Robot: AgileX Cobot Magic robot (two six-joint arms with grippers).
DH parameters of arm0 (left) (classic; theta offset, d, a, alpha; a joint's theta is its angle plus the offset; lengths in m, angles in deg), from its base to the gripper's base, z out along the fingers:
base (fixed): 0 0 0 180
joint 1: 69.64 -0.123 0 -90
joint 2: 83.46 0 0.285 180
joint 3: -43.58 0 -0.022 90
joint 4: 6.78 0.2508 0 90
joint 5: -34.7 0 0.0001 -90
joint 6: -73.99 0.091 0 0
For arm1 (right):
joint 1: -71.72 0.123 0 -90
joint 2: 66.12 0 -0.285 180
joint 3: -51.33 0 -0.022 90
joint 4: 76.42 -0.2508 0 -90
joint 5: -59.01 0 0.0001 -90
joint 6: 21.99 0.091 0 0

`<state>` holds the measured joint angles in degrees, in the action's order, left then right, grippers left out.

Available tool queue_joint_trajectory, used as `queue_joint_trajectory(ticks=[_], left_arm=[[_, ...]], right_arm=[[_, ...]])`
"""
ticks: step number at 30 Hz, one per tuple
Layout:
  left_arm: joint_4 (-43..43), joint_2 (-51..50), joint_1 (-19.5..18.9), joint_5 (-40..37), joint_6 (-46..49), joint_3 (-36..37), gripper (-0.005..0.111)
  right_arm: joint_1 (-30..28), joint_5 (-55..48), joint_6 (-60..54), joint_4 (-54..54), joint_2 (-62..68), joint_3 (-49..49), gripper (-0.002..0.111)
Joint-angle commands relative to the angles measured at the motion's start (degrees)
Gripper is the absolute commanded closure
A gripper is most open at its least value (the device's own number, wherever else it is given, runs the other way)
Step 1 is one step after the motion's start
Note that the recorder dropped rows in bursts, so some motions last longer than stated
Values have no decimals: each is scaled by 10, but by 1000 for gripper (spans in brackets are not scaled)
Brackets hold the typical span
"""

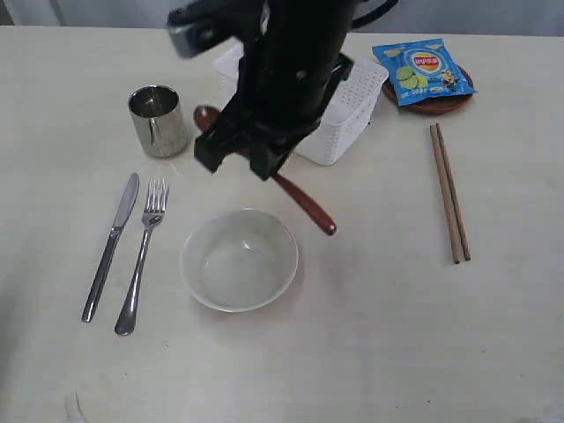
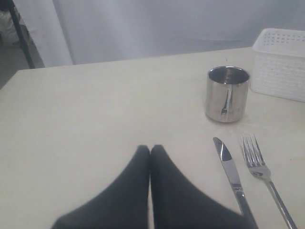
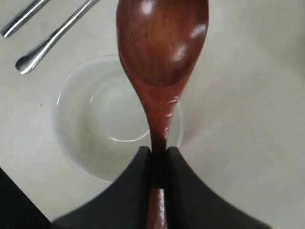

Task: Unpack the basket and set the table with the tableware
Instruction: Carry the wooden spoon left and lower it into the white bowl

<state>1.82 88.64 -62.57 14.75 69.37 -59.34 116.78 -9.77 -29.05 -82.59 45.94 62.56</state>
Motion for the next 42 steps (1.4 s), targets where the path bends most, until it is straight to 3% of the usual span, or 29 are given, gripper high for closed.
queue_joint_trajectory(ticks=[1,19,22,23,25,26,30,34,35,38,42], left_arm=[[-1,1,3,0,-1,1,107],[-1,1,3,0,-1,1,107],[-1,1,3,0,-1,1,107],[-1,1,3,0,-1,1,107],[-1,1,3,0,-1,1,107],[-1,1,3,0,-1,1,107],[0,1,3,0,-1,1,107],[0,1,3,0,-1,1,107],[2,1,3,0,-1,1,107],[2,1,3,0,-1,1,107],[2,1,3,0,-1,1,107]], right_arm=[[31,-12,6,20,36,-8,109],[31,-12,5,-27,58,-66,108],[31,-12,3,-34,61,-66,97],[31,-12,3,-34,61,-66,85],[31,-12,4,-34,61,-66,74],[31,-12,4,-34,61,-65,73],[31,-12,6,-52,47,-33,74],[36,-12,-29,-147,23,-28,75],[43,-12,-29,-152,23,-28,77],[95,-12,-45,-153,45,-35,97],[137,-12,-54,-145,72,-45,105]])
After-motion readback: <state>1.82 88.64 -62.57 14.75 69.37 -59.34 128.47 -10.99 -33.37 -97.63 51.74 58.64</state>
